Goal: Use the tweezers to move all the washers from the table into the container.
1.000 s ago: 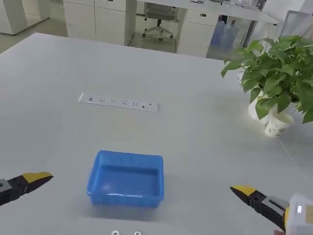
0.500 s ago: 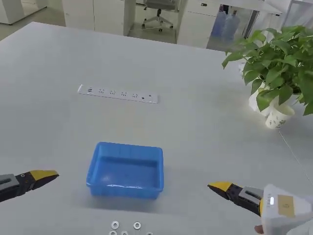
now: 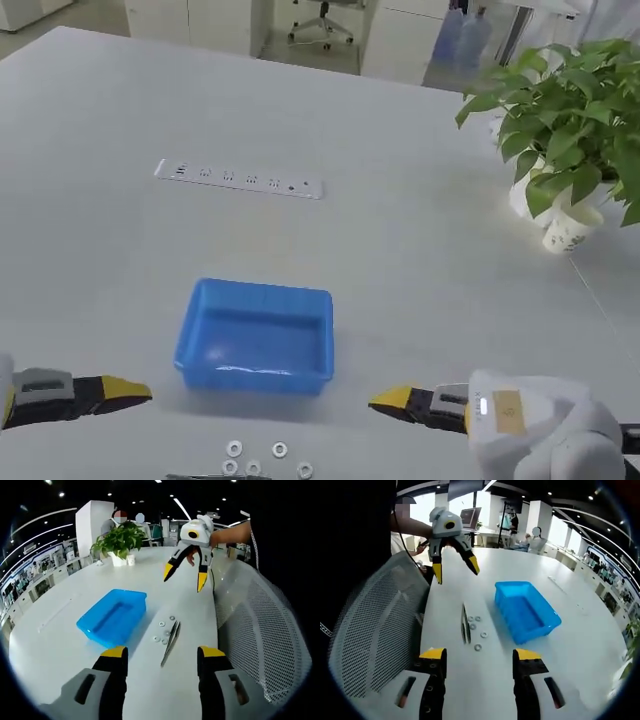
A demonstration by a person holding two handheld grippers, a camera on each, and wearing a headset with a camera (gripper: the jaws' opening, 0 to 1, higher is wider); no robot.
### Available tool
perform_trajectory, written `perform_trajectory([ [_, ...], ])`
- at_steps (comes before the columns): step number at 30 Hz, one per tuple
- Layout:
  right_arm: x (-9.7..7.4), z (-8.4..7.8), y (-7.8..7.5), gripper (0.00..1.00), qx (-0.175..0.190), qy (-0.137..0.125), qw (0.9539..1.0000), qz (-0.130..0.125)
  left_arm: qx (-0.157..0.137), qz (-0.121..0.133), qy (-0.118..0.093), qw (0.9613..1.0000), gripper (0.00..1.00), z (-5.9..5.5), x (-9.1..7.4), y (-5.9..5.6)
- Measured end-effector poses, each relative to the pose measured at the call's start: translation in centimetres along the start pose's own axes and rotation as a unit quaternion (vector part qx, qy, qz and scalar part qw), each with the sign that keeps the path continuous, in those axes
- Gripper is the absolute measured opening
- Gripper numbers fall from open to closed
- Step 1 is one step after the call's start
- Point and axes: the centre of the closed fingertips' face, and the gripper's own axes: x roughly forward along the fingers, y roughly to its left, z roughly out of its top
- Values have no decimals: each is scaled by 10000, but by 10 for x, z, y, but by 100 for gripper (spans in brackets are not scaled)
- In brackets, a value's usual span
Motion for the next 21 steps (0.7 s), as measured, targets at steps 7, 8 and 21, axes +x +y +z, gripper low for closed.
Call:
perform_trajectory([
  [7,15,-1,8,43,-120,110,9995,271,252,-328,298,9987,45,-11,9,-5],
  [8,17,-1,9,42,-140,129,9994,302,276,-359,319,9985,42,-12,10,-6],
  [21,49,-6,22,29,-270,385,9961,750,647,-670,954,9911,28,-37,30,-7],
])
